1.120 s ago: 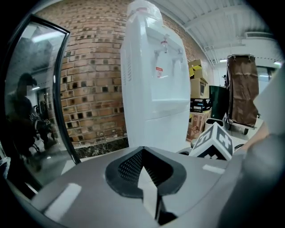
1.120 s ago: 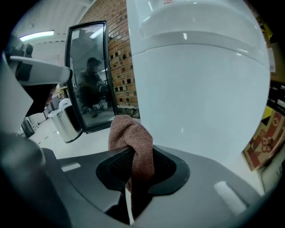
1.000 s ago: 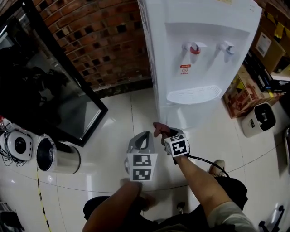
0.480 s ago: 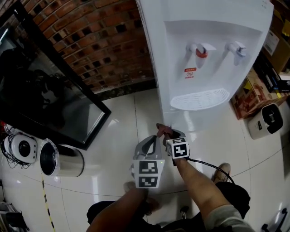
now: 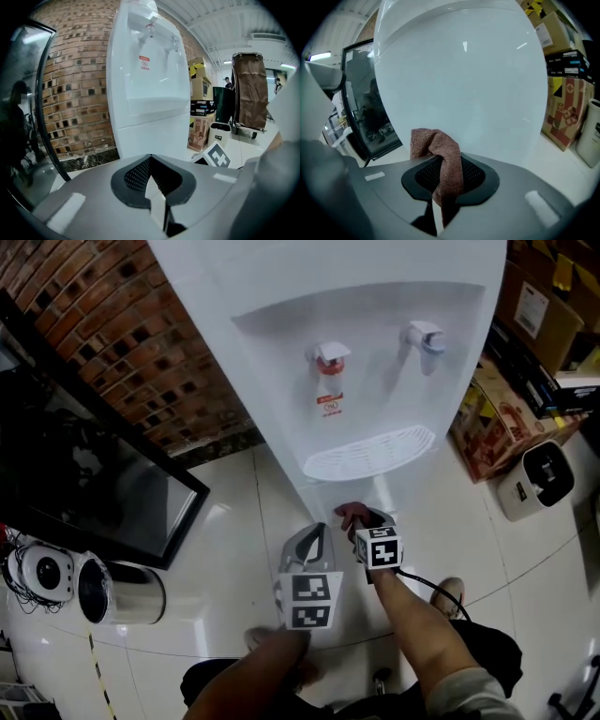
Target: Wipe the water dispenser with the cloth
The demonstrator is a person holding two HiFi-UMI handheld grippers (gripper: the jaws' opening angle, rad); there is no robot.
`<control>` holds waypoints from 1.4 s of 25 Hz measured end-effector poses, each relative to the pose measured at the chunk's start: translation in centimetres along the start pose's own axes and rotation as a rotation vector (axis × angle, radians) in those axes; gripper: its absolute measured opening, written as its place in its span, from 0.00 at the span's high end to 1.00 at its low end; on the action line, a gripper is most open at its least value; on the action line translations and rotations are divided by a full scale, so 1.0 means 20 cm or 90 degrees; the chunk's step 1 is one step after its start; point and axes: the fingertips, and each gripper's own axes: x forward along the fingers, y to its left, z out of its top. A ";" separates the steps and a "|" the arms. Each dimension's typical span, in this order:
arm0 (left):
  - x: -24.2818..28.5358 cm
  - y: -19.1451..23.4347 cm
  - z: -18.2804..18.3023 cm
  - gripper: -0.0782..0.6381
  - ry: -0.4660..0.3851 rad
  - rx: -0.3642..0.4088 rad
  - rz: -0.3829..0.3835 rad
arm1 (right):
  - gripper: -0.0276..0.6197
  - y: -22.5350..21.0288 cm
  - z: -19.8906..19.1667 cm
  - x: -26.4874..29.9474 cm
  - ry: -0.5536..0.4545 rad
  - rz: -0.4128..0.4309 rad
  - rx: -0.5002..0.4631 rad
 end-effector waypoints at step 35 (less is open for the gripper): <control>0.42 -0.53 0.10 0.89 -0.015 -0.025 -0.031 | 0.81 -0.86 -0.02 -0.23 -0.058 -0.067 0.136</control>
